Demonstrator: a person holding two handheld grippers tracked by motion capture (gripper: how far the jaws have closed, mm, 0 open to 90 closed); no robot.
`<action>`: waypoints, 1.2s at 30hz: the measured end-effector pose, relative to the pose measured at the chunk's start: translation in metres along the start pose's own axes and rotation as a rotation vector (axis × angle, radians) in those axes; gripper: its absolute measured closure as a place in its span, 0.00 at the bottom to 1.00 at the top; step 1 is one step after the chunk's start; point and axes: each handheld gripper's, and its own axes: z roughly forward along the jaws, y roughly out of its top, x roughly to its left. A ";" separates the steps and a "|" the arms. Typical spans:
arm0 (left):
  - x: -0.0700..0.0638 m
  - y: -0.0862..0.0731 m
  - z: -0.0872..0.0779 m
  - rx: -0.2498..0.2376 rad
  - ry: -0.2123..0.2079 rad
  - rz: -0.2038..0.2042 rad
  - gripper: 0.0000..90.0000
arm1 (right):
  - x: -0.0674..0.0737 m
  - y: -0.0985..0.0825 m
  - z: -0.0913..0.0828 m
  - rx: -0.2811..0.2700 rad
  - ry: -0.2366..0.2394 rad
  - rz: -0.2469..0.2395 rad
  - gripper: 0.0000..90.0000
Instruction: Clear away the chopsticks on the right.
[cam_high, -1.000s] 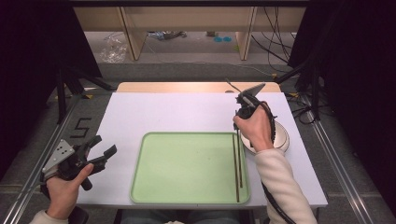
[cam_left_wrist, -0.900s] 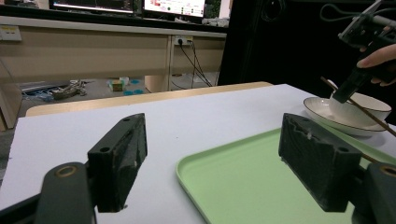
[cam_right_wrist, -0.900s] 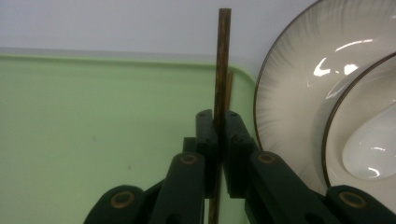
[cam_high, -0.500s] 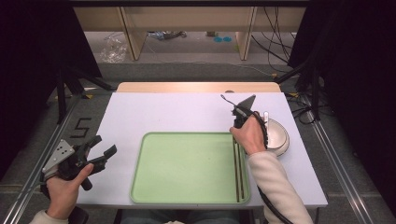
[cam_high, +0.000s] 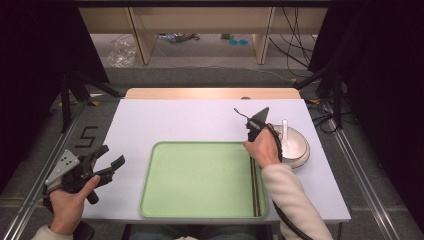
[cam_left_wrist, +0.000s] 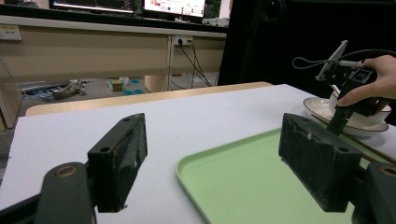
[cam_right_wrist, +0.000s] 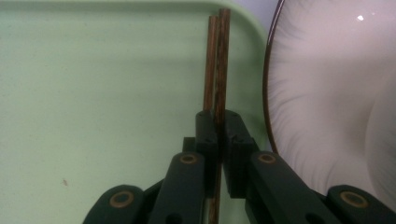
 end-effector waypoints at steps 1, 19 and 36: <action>0.000 0.000 0.000 0.000 0.000 0.000 0.26 | 0.000 0.000 0.001 -0.003 0.008 0.003 0.97; 0.000 0.000 0.000 -0.001 0.002 0.000 0.26 | 0.003 -0.003 -0.007 -0.039 0.019 -0.026 0.91; -0.001 0.000 -0.001 -0.004 0.005 0.002 0.26 | -0.014 -0.067 -0.066 -0.710 0.284 -0.417 0.65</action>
